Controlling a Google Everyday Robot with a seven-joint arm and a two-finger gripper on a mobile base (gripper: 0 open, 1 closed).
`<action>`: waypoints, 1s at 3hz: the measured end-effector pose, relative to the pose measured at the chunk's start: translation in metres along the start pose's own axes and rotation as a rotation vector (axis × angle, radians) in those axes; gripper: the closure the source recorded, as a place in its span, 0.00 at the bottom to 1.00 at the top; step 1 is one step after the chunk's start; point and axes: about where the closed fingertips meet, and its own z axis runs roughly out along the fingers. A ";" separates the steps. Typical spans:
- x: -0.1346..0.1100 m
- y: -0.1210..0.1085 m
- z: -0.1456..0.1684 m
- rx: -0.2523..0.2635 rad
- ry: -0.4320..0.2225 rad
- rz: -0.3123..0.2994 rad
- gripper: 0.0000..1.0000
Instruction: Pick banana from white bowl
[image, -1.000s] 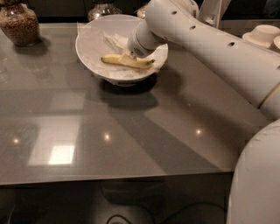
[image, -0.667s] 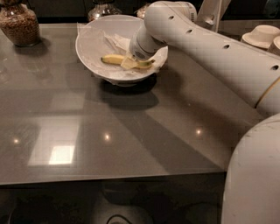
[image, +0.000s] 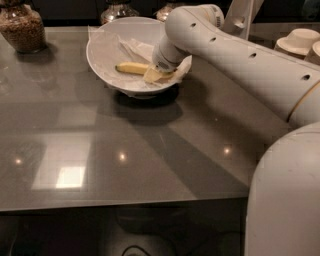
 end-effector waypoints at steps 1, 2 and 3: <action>0.003 -0.003 0.000 0.003 0.011 0.002 0.54; 0.006 -0.004 0.003 0.001 0.032 0.001 0.72; 0.003 -0.004 0.002 -0.008 0.038 -0.005 0.95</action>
Offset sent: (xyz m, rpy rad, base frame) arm 0.0103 -0.0147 -0.0092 -0.0584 0.0206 -0.0375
